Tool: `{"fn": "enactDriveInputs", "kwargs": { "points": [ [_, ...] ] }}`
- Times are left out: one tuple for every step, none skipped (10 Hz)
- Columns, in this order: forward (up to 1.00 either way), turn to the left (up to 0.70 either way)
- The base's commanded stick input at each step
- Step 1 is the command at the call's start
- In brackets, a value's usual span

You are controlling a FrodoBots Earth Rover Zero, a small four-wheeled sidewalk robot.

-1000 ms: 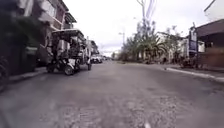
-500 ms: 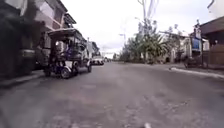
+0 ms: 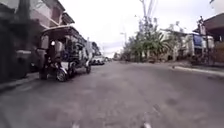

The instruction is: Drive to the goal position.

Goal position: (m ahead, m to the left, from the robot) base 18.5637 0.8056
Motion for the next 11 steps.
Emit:
{"fn": "enactDriveInputs", "kwargs": {
  "points": [
    [0.7, 0.0],
    [0.7, 0.0],
    [0.7, 0.0],
    [0.7, 0.0],
    [0.7, 0.0],
    [0.7, 0.0],
    [0.7, 0.09],
    [0.7, 0.29],
    [0.7, 0.35],
    [0.7, 0.07],
    [0.7, 0.0]
  ]
}}
